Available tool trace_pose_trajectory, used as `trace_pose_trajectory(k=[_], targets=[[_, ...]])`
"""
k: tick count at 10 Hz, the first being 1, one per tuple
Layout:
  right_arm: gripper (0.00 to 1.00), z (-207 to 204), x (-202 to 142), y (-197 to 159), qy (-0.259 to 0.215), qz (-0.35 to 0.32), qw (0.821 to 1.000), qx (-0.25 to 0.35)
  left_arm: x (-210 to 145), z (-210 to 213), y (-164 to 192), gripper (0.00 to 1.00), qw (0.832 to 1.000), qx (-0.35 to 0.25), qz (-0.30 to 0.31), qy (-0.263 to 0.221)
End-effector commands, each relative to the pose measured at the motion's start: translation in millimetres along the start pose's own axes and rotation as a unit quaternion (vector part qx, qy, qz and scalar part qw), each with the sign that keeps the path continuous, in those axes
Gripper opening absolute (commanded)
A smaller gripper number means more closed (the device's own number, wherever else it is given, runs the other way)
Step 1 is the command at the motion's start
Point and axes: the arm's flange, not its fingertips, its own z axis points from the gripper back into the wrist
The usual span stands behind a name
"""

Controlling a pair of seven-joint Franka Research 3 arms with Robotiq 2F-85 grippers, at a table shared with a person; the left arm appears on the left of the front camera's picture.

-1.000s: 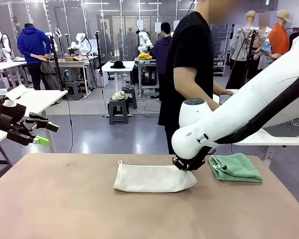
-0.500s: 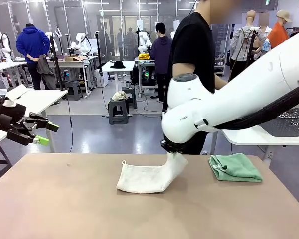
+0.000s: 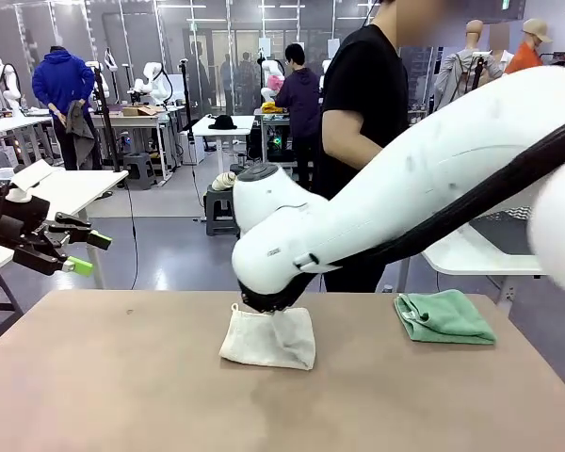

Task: Fold the towels and place them in the basket.
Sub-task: When a person lays out a Towel with hook on the table, fold it in half twice.

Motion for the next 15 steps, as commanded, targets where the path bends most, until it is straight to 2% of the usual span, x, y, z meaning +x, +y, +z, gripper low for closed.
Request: trace_pose_trajectory(k=[1, 3, 6, 7, 8, 9, 10, 11, 12, 13, 14, 15], targets=[[0.00, -6, 14, 20, -0.021, -0.045, 0.999, 0.001, 1, 1, 0, 1.00, 1.000, 0.000, 0.002, -0.003], [0.00, -10, 14, 31, -0.033, -0.057, 0.998, -0.007, 1, 1, 0, 1.00, 1.000, 0.000, 0.002, -0.003], [0.00, -13, 10, 41, -0.020, -0.076, 0.997, 0.029, 1, 1, 0, 1.00, 1.000, 0.000, 0.002, -0.003], [0.09, -14, 12, 42, -0.027, -0.099, 0.994, 0.037, 1, 1, 0, 1.00, 1.000, 0.000, 0.002, -0.003], [0.25, -16, 12, 45, -0.028, -0.119, 0.991, 0.045, 1, 1, 0, 1.00, 1.000, 0.000, 0.002, -0.003], [0.29, -17, 11, 45, -0.033, -0.129, 0.990, 0.050, 1, 1, 0, 1.00, 1.000, 0.000, 0.002, -0.003], [0.45, -16, 11, 44, -0.041, -0.138, 0.988, 0.056, 1, 1, 0, 1.00, 1.000, 0.000, 0.002, -0.003], [0.49, -15, 11, 43, -0.043, -0.136, 0.988, 0.061, 1, 1, 0, 1.00, 1.000, 0.000, 0.002, -0.003], [0.65, -10, 11, 41, -0.041, -0.138, 0.987, 0.065, 1, 1, 0, 1.00, 1.000, 0.000, 0.002, -0.003], [0.69, -2, 9, 35, -0.037, -0.131, 0.988, 0.069, 1, 1, 0, 1.00, 1.000, 0.000, 0.002, -0.003], [0.85, 10, 8, 23, -0.032, -0.127, 0.989, 0.073, 1, 1, 0, 1.00, 1.000, 0.000, 0.002, -0.003], [0.89, 27, 5, 3, -0.010, -0.123, 0.989, 0.084, 1, 1, 0, 1.00, 1.000, 0.000, 0.002, -0.003]])
